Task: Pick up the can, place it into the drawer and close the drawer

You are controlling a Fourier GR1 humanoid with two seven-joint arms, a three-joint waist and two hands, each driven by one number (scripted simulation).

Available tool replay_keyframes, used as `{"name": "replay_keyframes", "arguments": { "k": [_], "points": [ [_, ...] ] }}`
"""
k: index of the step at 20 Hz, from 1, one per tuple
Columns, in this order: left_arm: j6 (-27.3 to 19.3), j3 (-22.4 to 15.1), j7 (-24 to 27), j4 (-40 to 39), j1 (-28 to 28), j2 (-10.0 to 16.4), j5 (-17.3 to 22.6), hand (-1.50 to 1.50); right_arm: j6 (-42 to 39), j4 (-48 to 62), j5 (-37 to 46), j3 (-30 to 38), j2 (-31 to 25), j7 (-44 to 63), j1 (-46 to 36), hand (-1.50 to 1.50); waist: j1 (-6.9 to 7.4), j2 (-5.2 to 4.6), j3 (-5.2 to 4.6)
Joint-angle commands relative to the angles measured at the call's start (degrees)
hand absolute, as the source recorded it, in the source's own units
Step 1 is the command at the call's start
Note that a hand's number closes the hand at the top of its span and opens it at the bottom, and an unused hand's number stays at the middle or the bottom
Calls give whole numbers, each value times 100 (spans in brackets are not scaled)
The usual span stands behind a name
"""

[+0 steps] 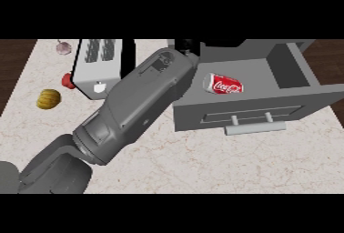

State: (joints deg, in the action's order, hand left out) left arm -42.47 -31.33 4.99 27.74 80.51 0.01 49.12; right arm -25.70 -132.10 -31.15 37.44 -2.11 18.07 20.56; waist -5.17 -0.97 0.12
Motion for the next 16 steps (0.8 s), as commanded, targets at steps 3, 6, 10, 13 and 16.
{"name": "replay_keyframes", "arguments": {
  "k": [3,6,10,13,16],
  "points": [
    [-336,-310,117,-57,-6,-1,301,-150,152,-78,177,-119,39,126,-171,-150,-14,-18,1],
    [-117,-245,347,-285,-93,-1,395,-150,72,-72,77,20,24,78,-33,-150,-23,-21,-1],
    [-132,-271,469,-322,24,-1,569,-150,203,-196,-16,-11,-148,243,-249,-150,-19,-30,-5],
    [-378,-443,448,16,-119,-1,737,-150,-60,-59,-37,124,-26,-9,-14,-150,42,27,-2],
    [-249,-287,645,-181,34,-1,820,-150,-160,-281,830,152,-234,-561,-483,-150,-27,-44,-1]
  ]
}}
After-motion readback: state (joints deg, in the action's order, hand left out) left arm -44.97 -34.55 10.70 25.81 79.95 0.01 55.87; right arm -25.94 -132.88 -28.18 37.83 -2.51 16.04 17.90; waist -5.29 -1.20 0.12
